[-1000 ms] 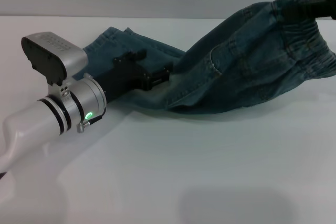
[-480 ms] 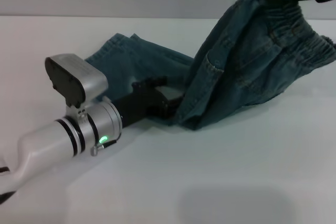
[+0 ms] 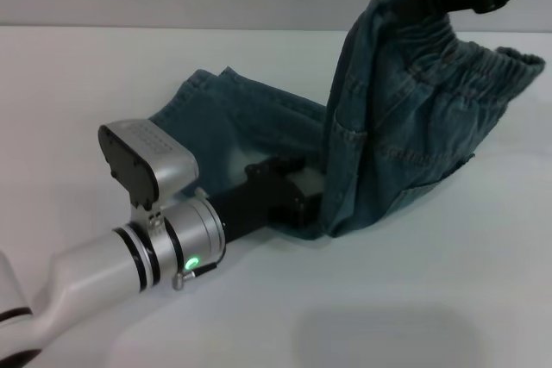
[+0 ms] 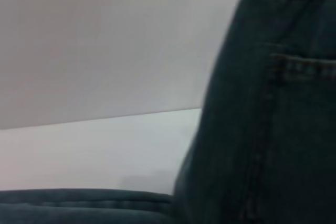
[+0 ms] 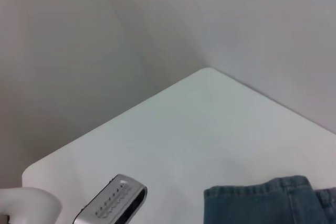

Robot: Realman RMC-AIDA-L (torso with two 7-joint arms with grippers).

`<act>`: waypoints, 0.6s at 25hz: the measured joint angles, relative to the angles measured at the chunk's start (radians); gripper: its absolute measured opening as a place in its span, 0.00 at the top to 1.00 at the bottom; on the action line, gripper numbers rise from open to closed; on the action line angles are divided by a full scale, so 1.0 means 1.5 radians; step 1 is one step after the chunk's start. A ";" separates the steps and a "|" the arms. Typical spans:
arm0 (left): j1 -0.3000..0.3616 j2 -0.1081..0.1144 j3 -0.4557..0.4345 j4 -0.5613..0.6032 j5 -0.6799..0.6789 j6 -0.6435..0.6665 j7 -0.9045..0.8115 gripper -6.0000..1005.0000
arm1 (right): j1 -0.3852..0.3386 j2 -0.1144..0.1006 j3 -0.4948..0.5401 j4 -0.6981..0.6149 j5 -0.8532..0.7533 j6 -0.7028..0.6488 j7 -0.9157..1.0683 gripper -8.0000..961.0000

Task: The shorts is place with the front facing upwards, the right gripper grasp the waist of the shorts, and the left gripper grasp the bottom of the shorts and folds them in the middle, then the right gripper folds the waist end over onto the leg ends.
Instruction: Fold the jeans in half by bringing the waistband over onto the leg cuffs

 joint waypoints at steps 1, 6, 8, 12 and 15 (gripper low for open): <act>0.004 0.000 -0.012 -0.003 0.015 0.000 0.000 0.17 | 0.002 0.000 -0.004 0.005 0.000 0.005 -0.002 0.98; 0.027 0.000 -0.106 -0.016 0.138 0.000 0.000 0.17 | 0.010 0.001 -0.017 0.030 0.000 0.022 -0.010 0.98; 0.033 0.000 -0.139 -0.024 0.181 -0.003 0.000 0.17 | 0.012 0.001 -0.022 0.037 0.000 0.026 -0.013 0.98; 0.046 0.000 -0.182 -0.034 0.240 -0.005 0.000 0.17 | 0.015 0.001 -0.031 0.042 0.000 0.033 -0.015 0.98; 0.056 0.000 -0.205 -0.043 0.273 -0.009 0.000 0.17 | 0.017 0.001 -0.038 0.049 0.000 0.040 -0.017 0.98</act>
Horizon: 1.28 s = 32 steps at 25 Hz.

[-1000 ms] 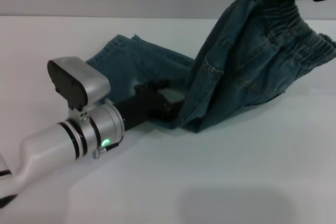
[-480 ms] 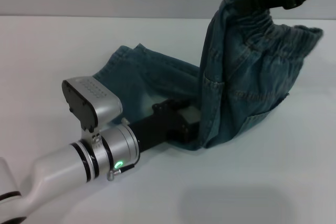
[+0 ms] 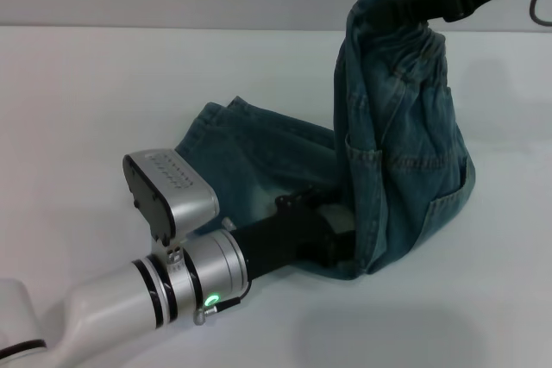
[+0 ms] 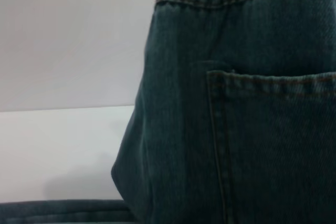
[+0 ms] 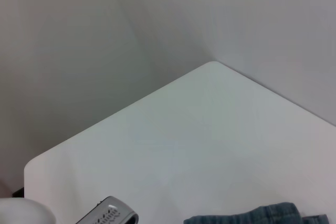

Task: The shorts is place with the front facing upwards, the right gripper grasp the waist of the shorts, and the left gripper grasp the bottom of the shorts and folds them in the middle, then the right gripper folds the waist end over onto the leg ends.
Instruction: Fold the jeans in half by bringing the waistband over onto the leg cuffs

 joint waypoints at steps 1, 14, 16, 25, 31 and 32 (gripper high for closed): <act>0.003 0.000 -0.005 -0.002 0.007 -0.001 0.000 0.17 | 0.000 0.000 -0.002 0.003 0.000 0.001 -0.001 0.98; 0.034 0.009 -0.026 0.039 0.023 0.004 -0.007 0.17 | 0.013 0.000 -0.019 0.077 0.000 0.012 -0.041 0.98; 0.038 0.009 -0.025 0.061 0.023 0.002 -0.007 0.17 | 0.015 0.002 -0.024 0.086 -0.001 0.016 -0.050 0.98; 0.060 0.012 -0.068 0.148 0.019 0.067 -0.039 0.17 | 0.008 0.030 -0.043 0.094 -0.004 0.037 -0.084 0.98; 0.068 0.013 -0.109 0.194 0.019 0.139 -0.050 0.17 | 0.003 0.052 -0.063 0.095 -0.005 0.056 -0.100 0.98; 0.070 0.013 -0.119 0.203 0.019 0.151 -0.050 0.17 | 0.001 0.056 -0.066 0.095 -0.005 0.060 -0.104 0.98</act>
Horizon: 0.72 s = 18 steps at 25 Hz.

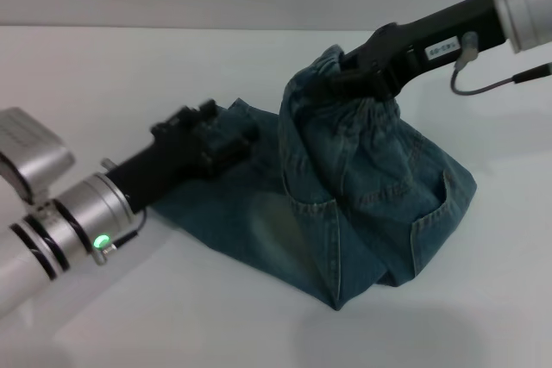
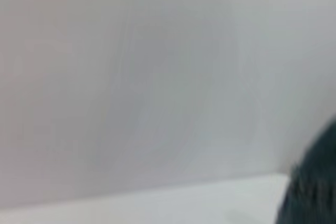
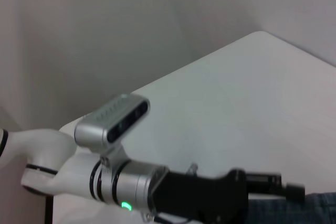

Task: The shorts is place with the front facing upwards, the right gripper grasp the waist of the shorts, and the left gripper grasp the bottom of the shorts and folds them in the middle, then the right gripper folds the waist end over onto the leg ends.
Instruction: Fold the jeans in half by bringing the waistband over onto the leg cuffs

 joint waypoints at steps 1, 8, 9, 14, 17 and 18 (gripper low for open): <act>0.003 0.000 -0.012 0.010 0.000 0.012 0.001 0.17 | -0.002 0.005 -0.001 0.001 0.000 0.007 -0.006 0.98; 0.039 0.002 -0.130 0.087 -0.001 0.090 0.001 0.17 | -0.001 0.019 -0.044 0.062 0.043 0.065 -0.048 0.95; 0.049 0.003 -0.153 0.094 -0.001 0.105 0.002 0.17 | 0.001 0.019 -0.053 0.071 0.052 0.077 -0.058 0.95; 0.064 0.004 -0.177 0.110 -0.001 0.125 0.004 0.17 | 0.004 0.020 -0.108 0.115 0.102 0.142 -0.092 0.93; 0.066 0.004 -0.177 0.112 -0.001 0.127 0.004 0.17 | 0.011 0.020 -0.124 0.137 0.118 0.171 -0.092 0.92; 0.066 0.004 -0.177 0.112 -0.001 0.129 0.003 0.17 | 0.012 0.020 -0.125 0.141 0.121 0.177 -0.093 0.91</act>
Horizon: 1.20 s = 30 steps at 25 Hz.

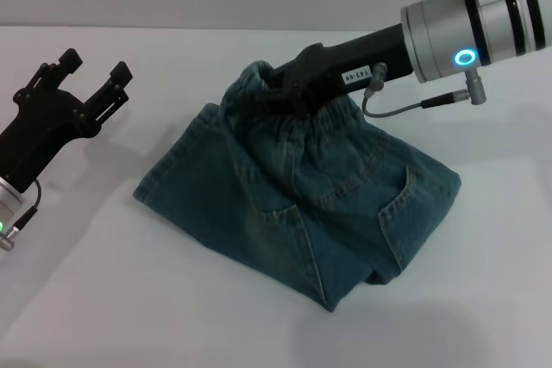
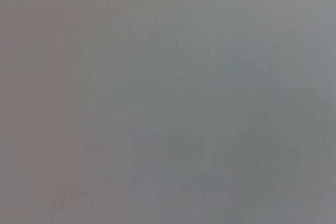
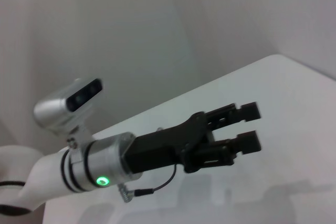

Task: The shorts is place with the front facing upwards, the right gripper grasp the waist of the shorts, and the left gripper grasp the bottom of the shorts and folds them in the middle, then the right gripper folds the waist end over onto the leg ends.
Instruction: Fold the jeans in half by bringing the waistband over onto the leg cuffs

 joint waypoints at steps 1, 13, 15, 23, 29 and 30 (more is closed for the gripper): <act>0.000 0.000 0.000 0.000 0.000 0.002 -0.001 0.17 | 0.000 0.000 -0.001 0.003 0.003 0.008 -0.001 0.91; 0.002 -0.001 0.002 -0.003 0.001 0.031 -0.003 0.17 | -0.004 0.000 -0.040 0.002 0.006 0.009 -0.042 0.46; 0.002 -0.002 0.002 -0.003 0.001 0.032 -0.001 0.17 | -0.004 0.000 -0.048 0.001 0.007 0.009 -0.058 0.42; 0.009 -0.003 0.003 -0.006 0.004 0.032 0.001 0.17 | -0.010 0.001 -0.101 0.007 0.066 0.011 -0.180 0.40; 0.012 -0.004 0.003 -0.006 0.003 0.030 0.009 0.17 | -0.010 0.002 -0.172 0.004 0.067 0.045 -0.210 0.40; 0.012 -0.004 0.002 -0.006 0.002 0.029 0.012 0.17 | -0.009 0.002 -0.184 0.004 0.067 0.050 -0.213 0.40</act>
